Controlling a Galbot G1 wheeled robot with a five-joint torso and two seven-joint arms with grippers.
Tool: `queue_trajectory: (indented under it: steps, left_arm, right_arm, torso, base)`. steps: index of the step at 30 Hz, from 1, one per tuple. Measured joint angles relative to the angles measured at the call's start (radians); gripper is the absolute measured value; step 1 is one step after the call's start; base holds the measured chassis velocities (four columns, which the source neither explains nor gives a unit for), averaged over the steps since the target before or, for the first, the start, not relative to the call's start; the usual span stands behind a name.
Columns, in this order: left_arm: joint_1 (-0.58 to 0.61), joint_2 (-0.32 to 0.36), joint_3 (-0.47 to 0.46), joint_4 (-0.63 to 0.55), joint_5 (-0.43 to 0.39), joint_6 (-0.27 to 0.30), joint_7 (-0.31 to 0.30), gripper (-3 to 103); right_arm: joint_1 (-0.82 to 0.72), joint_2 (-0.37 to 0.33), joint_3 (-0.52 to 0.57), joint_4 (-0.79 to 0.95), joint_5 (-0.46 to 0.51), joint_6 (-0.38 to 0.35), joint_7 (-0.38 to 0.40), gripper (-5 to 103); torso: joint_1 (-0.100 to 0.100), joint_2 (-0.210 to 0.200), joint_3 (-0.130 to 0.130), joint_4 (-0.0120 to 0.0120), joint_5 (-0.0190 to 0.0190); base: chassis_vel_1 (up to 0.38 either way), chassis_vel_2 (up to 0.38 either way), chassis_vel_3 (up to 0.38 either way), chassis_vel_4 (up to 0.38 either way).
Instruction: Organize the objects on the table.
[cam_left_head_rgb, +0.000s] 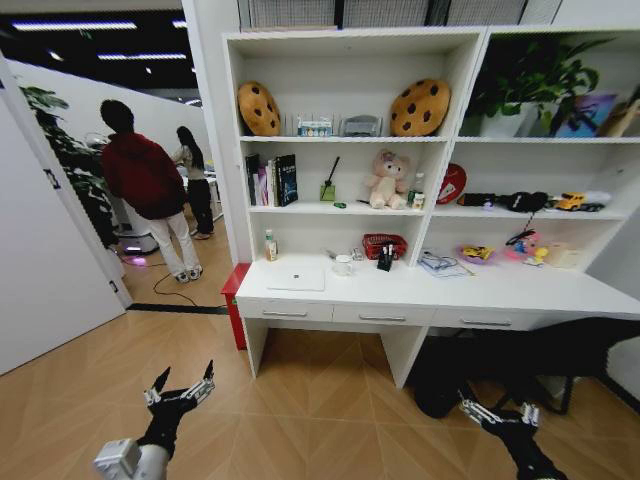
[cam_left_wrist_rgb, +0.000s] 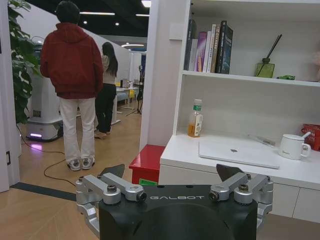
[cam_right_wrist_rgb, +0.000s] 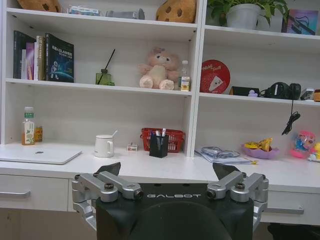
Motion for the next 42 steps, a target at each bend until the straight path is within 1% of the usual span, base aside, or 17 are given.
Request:
queue_trajectory:
  steps: [42]
  left_arm:
    - [0.0, 0.0, 0.0, 0.0, 0.0, 0.0, 0.0, 100]
  right_arm:
    - [0.0, 0.0, 0.0, 0.0, 0.0, 0.0, 0.0, 100]
  torso:
    - [0.0, 0.0, 0.0, 0.0, 0.0]
  base:
    - [0.0, 0.0, 0.0, 0.0]
